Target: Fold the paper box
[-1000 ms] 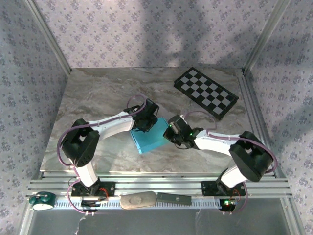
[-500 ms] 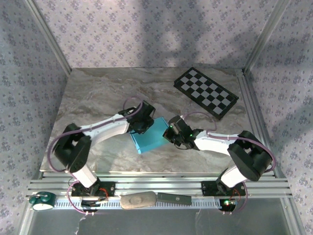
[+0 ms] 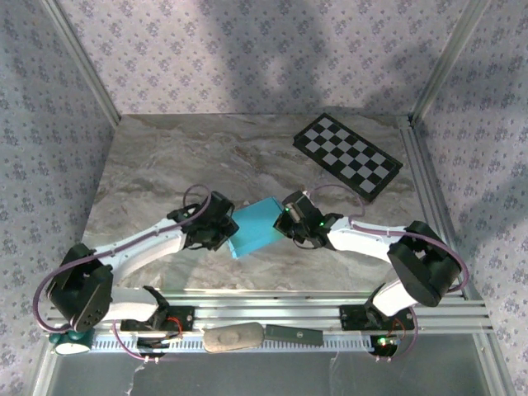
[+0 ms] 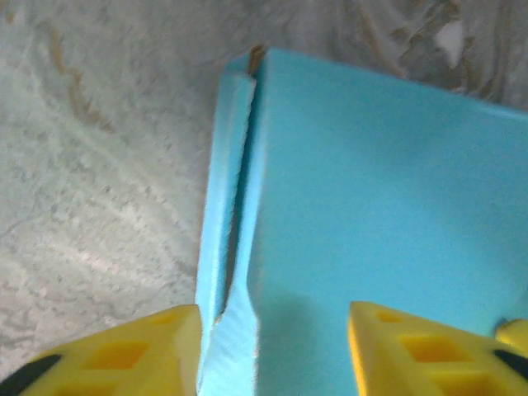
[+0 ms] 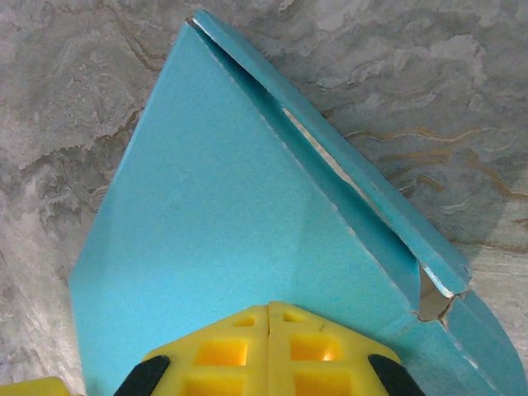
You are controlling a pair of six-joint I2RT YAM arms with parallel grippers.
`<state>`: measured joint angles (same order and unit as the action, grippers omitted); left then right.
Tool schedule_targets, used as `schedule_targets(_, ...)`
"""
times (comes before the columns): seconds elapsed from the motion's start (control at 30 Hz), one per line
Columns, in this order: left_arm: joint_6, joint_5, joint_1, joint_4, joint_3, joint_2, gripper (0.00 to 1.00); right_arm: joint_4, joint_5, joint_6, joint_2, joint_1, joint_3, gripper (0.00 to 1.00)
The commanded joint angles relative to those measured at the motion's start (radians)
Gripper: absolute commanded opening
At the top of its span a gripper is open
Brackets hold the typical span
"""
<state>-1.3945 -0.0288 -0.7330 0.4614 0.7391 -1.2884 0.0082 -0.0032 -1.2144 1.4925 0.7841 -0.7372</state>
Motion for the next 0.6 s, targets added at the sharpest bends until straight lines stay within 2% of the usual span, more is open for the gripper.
schedule_targets(0.0,-0.053,0.058,-0.002,-0.089,-0.058,0.059,0.54,-0.048,0.027,0.020,0.006,0.007,-0.033,0.03)
schedule_targets(0.37,-0.125,0.118,-0.027,-0.188,-0.093,0.015,0.49,-0.049,0.034,0.025,0.003,0.009,-0.034,0.03)
schedule_targets(0.57,-0.126,0.099,-0.031,-0.188,-0.098,0.016,0.39,-0.046,0.032,0.025,0.006,0.010,-0.036,0.03)
